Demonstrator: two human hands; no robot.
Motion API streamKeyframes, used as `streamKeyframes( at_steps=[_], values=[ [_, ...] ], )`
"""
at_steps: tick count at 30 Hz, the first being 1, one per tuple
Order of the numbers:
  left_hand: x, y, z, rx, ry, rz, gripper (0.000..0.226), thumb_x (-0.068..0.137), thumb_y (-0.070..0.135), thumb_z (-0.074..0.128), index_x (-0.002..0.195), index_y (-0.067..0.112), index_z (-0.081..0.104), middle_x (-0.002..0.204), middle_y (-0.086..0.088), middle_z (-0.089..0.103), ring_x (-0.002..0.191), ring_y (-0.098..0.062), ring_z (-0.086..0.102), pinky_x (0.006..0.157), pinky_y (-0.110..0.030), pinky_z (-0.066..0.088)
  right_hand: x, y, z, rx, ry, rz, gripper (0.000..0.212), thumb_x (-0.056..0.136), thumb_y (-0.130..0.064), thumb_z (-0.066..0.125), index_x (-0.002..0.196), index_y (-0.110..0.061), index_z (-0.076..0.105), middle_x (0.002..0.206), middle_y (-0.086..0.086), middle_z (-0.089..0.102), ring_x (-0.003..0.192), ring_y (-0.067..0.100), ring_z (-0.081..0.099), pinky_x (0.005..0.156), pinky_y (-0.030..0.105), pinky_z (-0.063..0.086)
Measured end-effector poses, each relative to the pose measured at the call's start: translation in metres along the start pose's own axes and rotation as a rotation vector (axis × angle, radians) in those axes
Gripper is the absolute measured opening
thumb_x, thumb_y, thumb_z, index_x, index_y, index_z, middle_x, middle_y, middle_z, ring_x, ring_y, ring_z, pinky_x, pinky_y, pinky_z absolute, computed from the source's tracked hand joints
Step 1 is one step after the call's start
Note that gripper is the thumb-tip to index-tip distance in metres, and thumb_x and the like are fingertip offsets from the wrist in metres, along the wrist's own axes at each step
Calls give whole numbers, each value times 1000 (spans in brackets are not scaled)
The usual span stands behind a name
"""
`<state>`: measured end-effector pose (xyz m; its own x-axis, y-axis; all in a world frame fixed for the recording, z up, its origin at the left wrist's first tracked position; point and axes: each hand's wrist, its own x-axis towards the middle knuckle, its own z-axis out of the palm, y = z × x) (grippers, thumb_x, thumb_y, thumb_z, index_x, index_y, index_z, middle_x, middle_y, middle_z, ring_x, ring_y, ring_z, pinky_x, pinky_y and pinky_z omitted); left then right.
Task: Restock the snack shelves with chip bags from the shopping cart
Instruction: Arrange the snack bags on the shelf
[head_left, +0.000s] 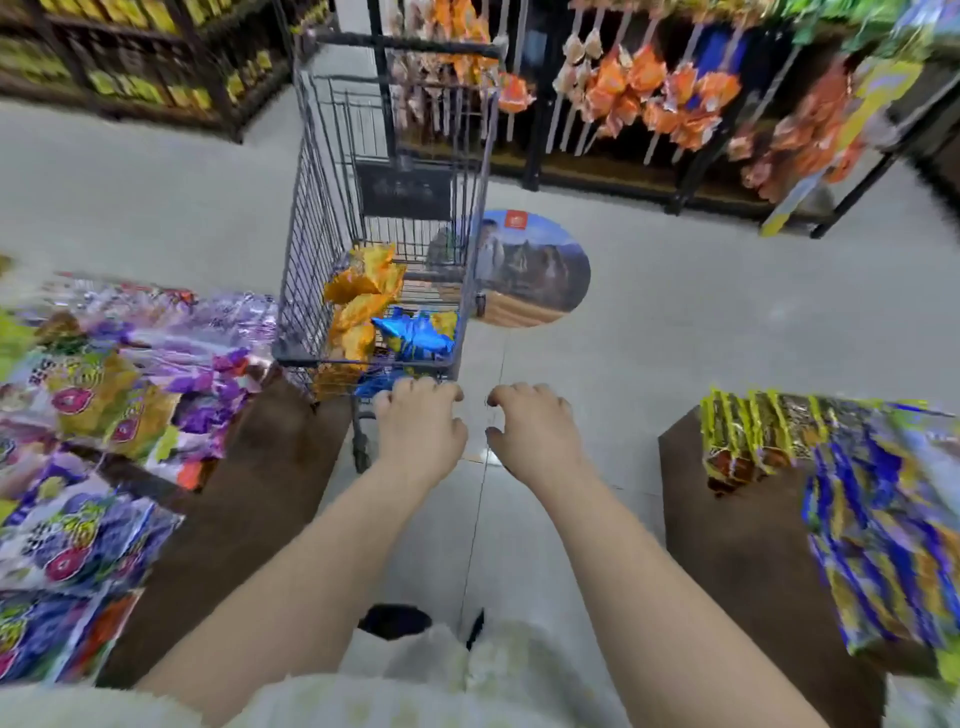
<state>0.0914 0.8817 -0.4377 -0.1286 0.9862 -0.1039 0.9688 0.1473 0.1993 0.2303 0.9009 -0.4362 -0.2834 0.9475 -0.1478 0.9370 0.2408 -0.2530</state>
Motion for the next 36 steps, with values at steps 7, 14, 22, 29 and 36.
streamKeyframes(
  at_steps=[7, 14, 22, 29, 36],
  values=[
    [98, -38, 10, 27, -59, -127, 35, 89, 32, 55, 124, 30, 56, 123, 0, 56, 121, -27, 42, 97, -43, 31, 123, -12, 12, -25, -117, -153, 33, 88, -27, 56, 120, -22, 56, 122, 1, 58, 118, 27, 46, 95, 39, 35],
    [245, -94, -18, 21, -14, -188, 34, 89, 35, 56, 122, 31, 57, 124, -1, 57, 122, -28, 42, 99, -46, 32, 275, -42, -2, -4, -169, -157, 31, 84, -19, 58, 114, -21, 58, 116, 2, 59, 115, 29, 48, 91, 36, 38],
    [340, -147, -21, -94, -117, -349, 31, 92, 36, 54, 122, 28, 55, 131, -3, 54, 126, -29, 40, 105, -49, 30, 381, -56, 26, 113, -371, -162, 37, 83, -14, 60, 119, -16, 60, 118, 7, 62, 112, 27, 53, 89, 35, 47],
    [351, -172, 49, -187, -270, -649, 50, 91, 37, 57, 137, 24, 43, 137, -8, 47, 131, -33, 35, 103, -49, 33, 470, -49, 84, 83, -680, -220, 36, 91, -20, 62, 126, -16, 55, 128, 3, 59, 109, 22, 58, 83, 30, 46],
    [359, -138, 115, -746, -303, -1064, 75, 82, 27, 72, 146, 21, 33, 139, -10, 43, 122, -30, 48, 100, -45, 45, 540, -34, 139, -88, -963, -334, 43, 88, -21, 68, 127, -16, 52, 126, 6, 59, 105, 24, 61, 84, 33, 50]
  ],
)
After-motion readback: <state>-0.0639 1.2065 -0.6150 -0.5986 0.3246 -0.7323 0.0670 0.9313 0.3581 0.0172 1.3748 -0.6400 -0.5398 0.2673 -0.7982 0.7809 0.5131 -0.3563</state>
